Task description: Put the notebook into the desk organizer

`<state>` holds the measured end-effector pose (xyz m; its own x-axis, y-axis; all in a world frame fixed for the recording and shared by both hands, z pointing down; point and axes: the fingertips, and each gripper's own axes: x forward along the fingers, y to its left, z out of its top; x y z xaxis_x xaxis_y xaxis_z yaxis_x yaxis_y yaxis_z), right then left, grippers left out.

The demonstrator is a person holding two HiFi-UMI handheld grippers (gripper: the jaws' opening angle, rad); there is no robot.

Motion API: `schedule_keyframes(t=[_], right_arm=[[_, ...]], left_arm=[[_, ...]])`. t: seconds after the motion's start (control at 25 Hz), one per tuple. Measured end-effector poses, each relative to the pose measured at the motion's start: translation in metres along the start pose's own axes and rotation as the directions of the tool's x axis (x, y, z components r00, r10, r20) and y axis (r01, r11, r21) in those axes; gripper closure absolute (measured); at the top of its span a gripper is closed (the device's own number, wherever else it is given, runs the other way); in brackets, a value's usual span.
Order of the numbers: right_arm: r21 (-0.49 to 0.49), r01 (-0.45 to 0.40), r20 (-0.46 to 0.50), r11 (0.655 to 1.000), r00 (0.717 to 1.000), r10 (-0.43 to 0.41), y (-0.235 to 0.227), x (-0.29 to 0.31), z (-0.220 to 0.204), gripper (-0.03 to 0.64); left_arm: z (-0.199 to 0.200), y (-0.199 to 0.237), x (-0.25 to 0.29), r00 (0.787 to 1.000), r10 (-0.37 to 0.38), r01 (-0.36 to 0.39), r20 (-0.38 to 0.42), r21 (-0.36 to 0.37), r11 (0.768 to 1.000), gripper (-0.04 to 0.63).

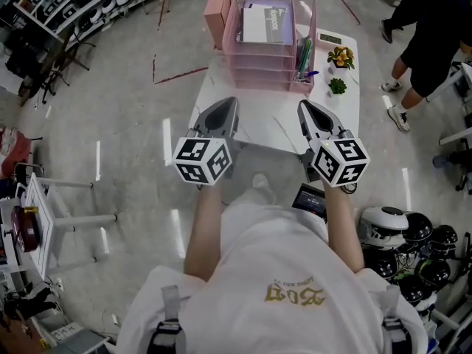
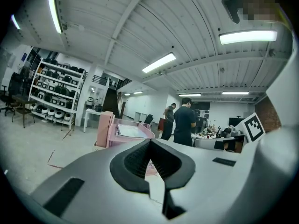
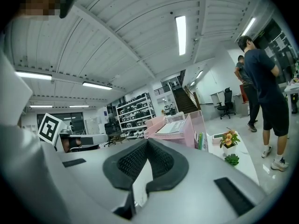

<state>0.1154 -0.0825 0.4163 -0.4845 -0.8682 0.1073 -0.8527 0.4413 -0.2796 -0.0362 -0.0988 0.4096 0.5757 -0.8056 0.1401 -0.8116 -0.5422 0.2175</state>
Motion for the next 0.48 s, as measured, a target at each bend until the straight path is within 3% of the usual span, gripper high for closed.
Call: schedule_keyframes(t=[0.48], right_arm=[[0.015, 0.037, -0.006, 0.999, 0.999, -0.037, 0.006, -0.016, -0.012, 0.606]], left_arm=[[-0.013, -0.006, -0.014, 1.000, -0.005, 0.004, -0.028, -0.010, 1.000, 0.580]])
